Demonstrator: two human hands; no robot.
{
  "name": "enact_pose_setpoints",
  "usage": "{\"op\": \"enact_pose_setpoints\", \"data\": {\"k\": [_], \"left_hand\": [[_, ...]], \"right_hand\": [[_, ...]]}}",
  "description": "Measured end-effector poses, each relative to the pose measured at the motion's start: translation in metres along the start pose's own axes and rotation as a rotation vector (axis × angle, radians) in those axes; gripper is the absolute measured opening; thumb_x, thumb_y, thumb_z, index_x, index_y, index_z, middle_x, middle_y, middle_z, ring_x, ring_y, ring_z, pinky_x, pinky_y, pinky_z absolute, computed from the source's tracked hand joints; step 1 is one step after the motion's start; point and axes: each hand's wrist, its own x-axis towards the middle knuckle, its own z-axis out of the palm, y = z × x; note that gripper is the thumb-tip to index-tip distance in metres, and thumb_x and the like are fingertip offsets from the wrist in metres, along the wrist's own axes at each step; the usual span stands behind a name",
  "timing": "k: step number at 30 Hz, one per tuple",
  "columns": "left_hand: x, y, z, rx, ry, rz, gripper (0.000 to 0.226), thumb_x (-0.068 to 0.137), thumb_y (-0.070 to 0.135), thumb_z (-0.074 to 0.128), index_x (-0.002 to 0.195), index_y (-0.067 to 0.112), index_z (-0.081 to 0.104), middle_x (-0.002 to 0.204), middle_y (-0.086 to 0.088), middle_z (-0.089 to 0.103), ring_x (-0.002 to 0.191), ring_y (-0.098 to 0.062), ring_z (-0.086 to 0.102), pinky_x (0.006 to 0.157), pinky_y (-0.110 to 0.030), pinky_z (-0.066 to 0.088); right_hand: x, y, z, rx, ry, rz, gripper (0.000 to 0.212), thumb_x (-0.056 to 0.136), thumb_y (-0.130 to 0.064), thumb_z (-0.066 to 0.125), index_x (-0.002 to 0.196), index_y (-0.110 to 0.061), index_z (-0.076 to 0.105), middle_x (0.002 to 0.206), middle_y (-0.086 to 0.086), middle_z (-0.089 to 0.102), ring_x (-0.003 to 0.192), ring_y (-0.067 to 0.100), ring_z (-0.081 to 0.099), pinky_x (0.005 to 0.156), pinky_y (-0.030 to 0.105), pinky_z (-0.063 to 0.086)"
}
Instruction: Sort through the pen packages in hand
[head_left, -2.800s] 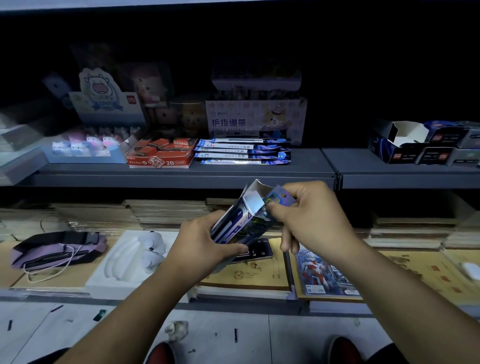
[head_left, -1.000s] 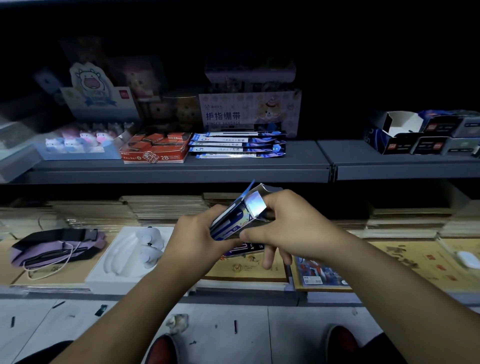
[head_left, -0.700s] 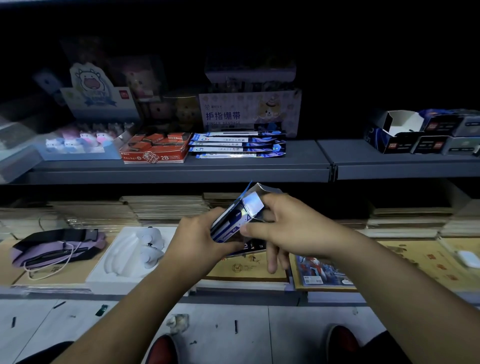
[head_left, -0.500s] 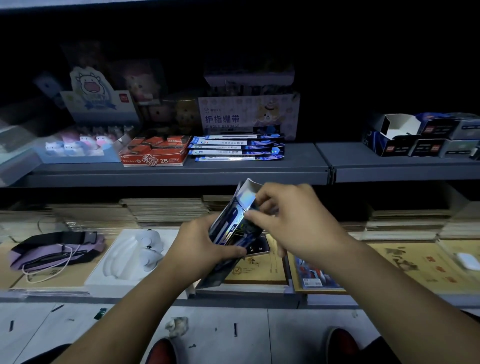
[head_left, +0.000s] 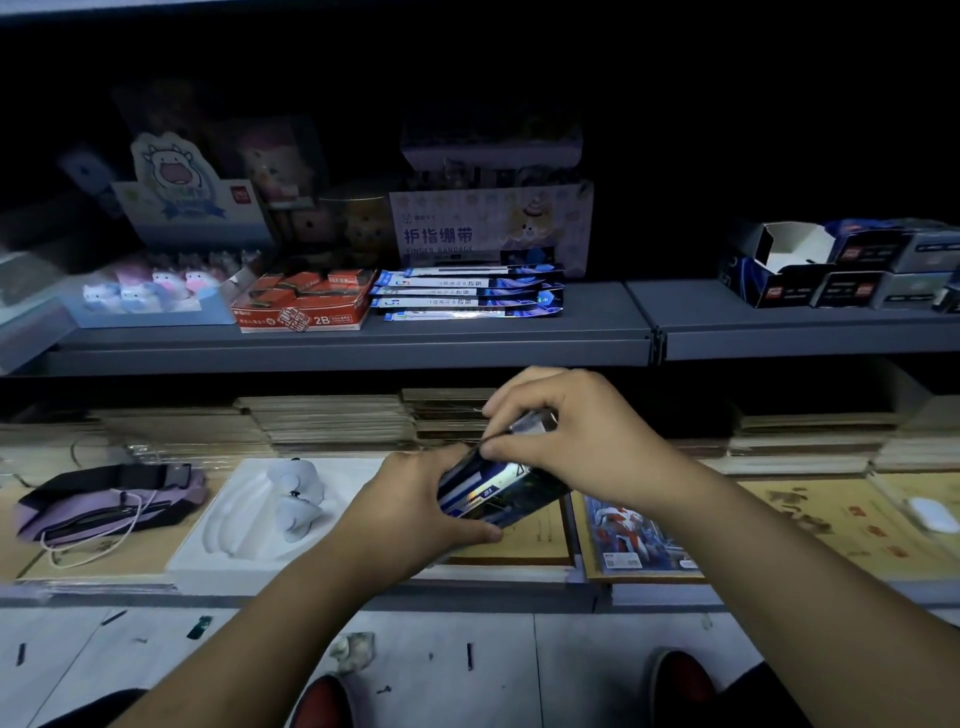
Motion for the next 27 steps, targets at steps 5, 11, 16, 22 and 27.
{"op": "enact_pose_setpoints", "data": {"k": [5, 11, 16, 22, 27], "left_hand": [[0.001, 0.003, -0.006, -0.125, 0.046, -0.058, 0.048, 0.063, 0.042, 0.094, 0.102, 0.037, 0.066, 0.09, 0.02, 0.074, 0.082, 0.005, 0.068, 0.072, -0.017, 0.054], [-0.001, -0.006, -0.01, -0.19, 0.064, -0.101, 0.047, 0.062, 0.044, 0.094, 0.104, 0.037, 0.073, 0.098, 0.023, 0.074, 0.087, 0.004, 0.068, 0.081, -0.028, 0.057], [0.0, -0.009, -0.012, -0.172, 0.209, -0.052, 0.061, 0.062, 0.037, 0.096, 0.111, 0.043, 0.059, 0.092, 0.023, 0.068, 0.08, 0.001, 0.065, 0.071, -0.021, 0.054], [-0.005, 0.002, -0.017, -0.105, 0.261, 0.131, 0.131, 0.063, 0.034, 0.096, 0.147, 0.067, 0.002, 0.133, 0.012, 0.058, 0.103, -0.015, 0.063, 0.09, -0.028, 0.051], [-0.006, -0.003, -0.017, -0.088, 0.237, 0.186, 0.104, 0.064, 0.032, 0.096, 0.133, 0.064, 0.024, 0.126, 0.015, 0.059, 0.101, -0.016, 0.066, 0.085, -0.046, 0.058]], "right_hand": [[0.0, -0.004, -0.009, 0.304, 0.115, -0.07, 0.008, 0.078, -0.003, 0.084, 0.082, -0.008, 0.08, 0.102, 0.0, 0.077, 0.098, 0.013, 0.072, 0.091, 0.033, 0.057], [0.003, -0.007, -0.031, 0.525, 0.414, -0.085, 0.014, 0.089, -0.003, 0.074, 0.089, -0.016, 0.071, 0.091, 0.005, 0.076, 0.084, 0.025, 0.072, 0.074, 0.035, 0.058], [0.003, 0.0, -0.039, 0.717, 0.575, 0.046, 0.009, 0.099, -0.003, 0.062, 0.095, -0.007, 0.055, 0.08, 0.007, 0.069, 0.067, 0.028, 0.075, 0.056, 0.029, 0.057], [0.004, 0.006, -0.043, 0.543, 0.674, 0.06, 0.02, 0.096, 0.001, 0.063, 0.086, -0.012, 0.053, 0.07, 0.002, 0.066, 0.057, 0.024, 0.071, 0.051, 0.032, 0.055], [0.003, 0.007, -0.048, 0.329, 0.743, -0.026, 0.014, 0.096, 0.001, 0.061, 0.09, -0.009, 0.054, 0.075, 0.011, 0.065, 0.054, 0.02, 0.069, 0.046, 0.031, 0.051]]}}
